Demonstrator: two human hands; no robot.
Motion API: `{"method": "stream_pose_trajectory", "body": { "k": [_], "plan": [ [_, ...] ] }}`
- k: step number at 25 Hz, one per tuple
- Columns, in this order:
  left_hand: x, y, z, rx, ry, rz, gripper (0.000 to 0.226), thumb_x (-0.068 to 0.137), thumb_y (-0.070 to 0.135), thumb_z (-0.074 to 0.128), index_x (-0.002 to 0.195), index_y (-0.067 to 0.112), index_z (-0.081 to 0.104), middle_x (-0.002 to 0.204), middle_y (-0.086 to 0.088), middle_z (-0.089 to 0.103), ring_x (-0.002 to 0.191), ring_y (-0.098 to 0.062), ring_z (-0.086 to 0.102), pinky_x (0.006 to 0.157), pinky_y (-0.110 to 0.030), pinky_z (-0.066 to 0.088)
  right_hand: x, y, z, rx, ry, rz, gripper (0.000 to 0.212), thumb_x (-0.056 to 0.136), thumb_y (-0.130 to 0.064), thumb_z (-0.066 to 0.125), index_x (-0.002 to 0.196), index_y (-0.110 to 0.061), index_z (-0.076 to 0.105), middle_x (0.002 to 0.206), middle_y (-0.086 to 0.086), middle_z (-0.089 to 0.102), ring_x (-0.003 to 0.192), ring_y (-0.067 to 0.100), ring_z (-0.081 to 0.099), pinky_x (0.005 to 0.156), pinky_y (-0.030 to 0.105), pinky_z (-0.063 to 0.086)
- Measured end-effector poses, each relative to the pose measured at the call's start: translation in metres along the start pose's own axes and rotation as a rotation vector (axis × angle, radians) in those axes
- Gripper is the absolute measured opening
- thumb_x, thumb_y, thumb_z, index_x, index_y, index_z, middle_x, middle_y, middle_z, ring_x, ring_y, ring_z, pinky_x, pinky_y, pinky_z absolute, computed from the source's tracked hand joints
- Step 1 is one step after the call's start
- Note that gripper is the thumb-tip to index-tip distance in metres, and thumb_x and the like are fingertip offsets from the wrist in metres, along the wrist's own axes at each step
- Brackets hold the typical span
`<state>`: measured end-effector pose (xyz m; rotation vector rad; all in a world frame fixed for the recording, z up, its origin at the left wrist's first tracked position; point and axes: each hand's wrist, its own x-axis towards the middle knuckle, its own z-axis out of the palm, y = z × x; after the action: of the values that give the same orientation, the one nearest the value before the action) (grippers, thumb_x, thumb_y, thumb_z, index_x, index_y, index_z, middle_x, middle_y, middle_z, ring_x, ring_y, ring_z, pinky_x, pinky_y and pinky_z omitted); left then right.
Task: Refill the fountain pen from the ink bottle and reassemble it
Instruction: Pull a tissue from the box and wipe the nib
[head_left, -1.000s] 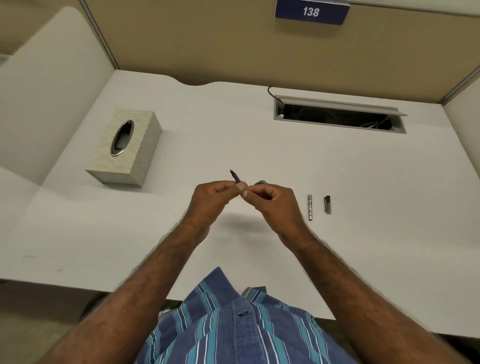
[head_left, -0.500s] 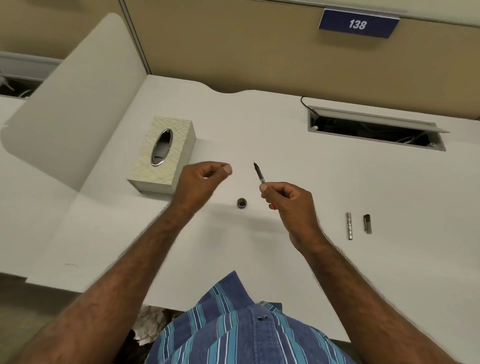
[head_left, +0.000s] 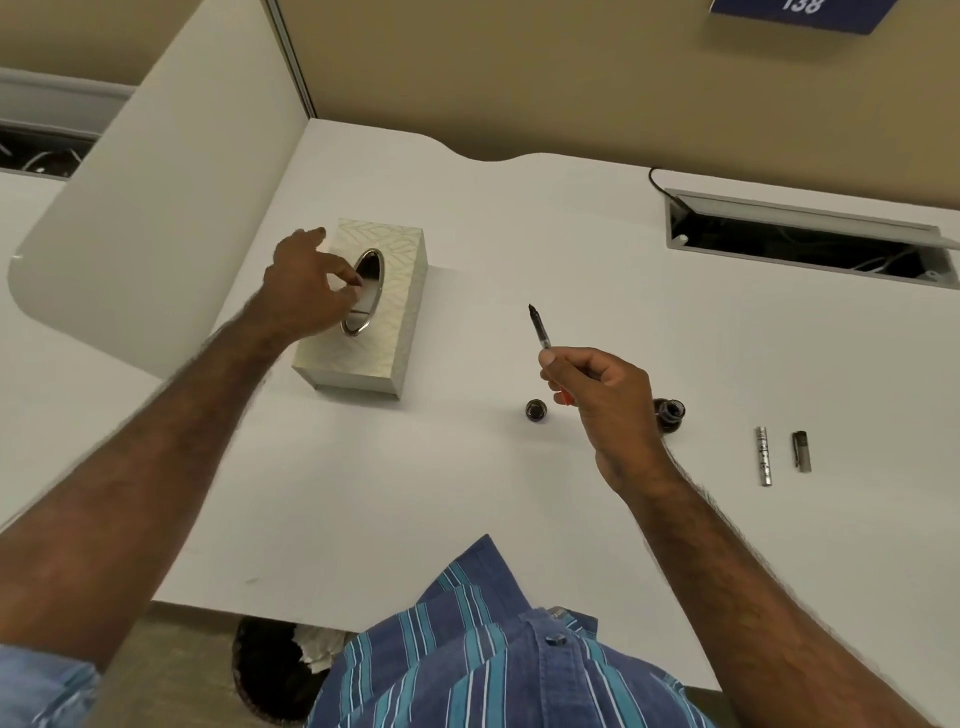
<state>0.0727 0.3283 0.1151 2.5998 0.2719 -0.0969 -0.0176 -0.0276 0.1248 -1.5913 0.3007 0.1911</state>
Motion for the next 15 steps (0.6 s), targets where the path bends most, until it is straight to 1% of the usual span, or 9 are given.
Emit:
{"method": "stream_pose_trajectory", "body": {
  "k": [2, 4, 7, 9, 10, 12, 15],
  "plan": [
    [0.006, -0.001, 0.003, 0.121, -0.046, 0.044, 0.019, 0.089, 0.020, 0.079, 0.107, 0.019, 0.084, 0.172, -0.019, 0.029, 0.163, -0.036, 0.012, 0.128, -0.051, 0.019, 0.002, 0.003, 0.005, -0.007, 0.008, 0.015, 0.007, 0.093, -0.020, 0.081, 0.095, -0.014, 0.084, 0.086, 0.002, 0.077, 0.081, 0.012, 0.068, 0.079, 0.030, 0.058],
    [0.010, 0.000, 0.008, 0.267, -0.086, 0.111, 0.017, 0.086, 0.020, 0.080, 0.102, 0.022, 0.085, 0.174, -0.018, 0.021, 0.163, -0.040, 0.006, 0.128, -0.056, 0.016, 0.004, 0.005, 0.009, -0.017, 0.016, 0.031, 0.010, 0.093, -0.021, 0.081, 0.097, -0.012, 0.084, 0.088, 0.002, 0.078, 0.081, 0.011, 0.068, 0.082, 0.034, 0.058],
    [0.016, -0.001, 0.014, 0.404, -0.196, 0.096, 0.015, 0.086, 0.024, 0.077, 0.097, 0.030, 0.083, 0.178, -0.015, 0.000, 0.162, -0.041, -0.013, 0.129, -0.062, -0.002, 0.007, 0.006, 0.014, -0.022, 0.030, 0.041, 0.012, 0.093, -0.022, 0.081, 0.099, -0.011, 0.084, 0.088, 0.002, 0.078, 0.081, 0.011, 0.069, 0.084, 0.037, 0.059],
    [0.020, 0.001, 0.016, 0.455, -0.243, 0.075, 0.011, 0.085, 0.024, 0.076, 0.092, 0.031, 0.081, 0.178, -0.013, -0.010, 0.161, -0.041, -0.021, 0.128, -0.062, -0.008, 0.009, 0.006, 0.016, -0.023, 0.041, 0.042, 0.013, 0.093, -0.021, 0.081, 0.099, -0.011, 0.084, 0.088, 0.002, 0.078, 0.081, 0.012, 0.068, 0.083, 0.037, 0.059],
    [0.022, 0.003, 0.017, 0.479, -0.262, 0.066, 0.009, 0.085, 0.023, 0.076, 0.087, 0.032, 0.078, 0.178, -0.013, -0.013, 0.160, -0.041, -0.023, 0.128, -0.063, -0.009, 0.010, 0.006, 0.017, -0.026, 0.045, 0.041, 0.013, 0.093, -0.021, 0.081, 0.100, -0.010, 0.084, 0.088, 0.002, 0.078, 0.081, 0.013, 0.068, 0.083, 0.037, 0.059],
    [0.027, 0.006, 0.018, 0.520, -0.287, 0.053, 0.013, 0.084, 0.021, 0.075, 0.079, 0.032, 0.070, 0.177, -0.013, -0.016, 0.160, -0.043, -0.024, 0.127, -0.065, -0.009, 0.011, 0.007, 0.019, -0.026, 0.046, 0.040, 0.013, 0.093, -0.021, 0.081, 0.100, -0.010, 0.084, 0.087, 0.003, 0.078, 0.081, 0.013, 0.068, 0.082, 0.036, 0.058],
    [0.032, 0.007, 0.020, 0.588, -0.309, 0.042, 0.016, 0.083, 0.019, 0.076, 0.078, 0.030, 0.066, 0.176, -0.014, -0.019, 0.159, -0.044, -0.025, 0.126, -0.066, -0.010, 0.013, 0.008, 0.020, -0.024, 0.046, 0.045, 0.013, 0.093, -0.021, 0.081, 0.099, -0.010, 0.084, 0.087, 0.004, 0.077, 0.081, 0.014, 0.068, 0.082, 0.037, 0.058]
  ]
}}
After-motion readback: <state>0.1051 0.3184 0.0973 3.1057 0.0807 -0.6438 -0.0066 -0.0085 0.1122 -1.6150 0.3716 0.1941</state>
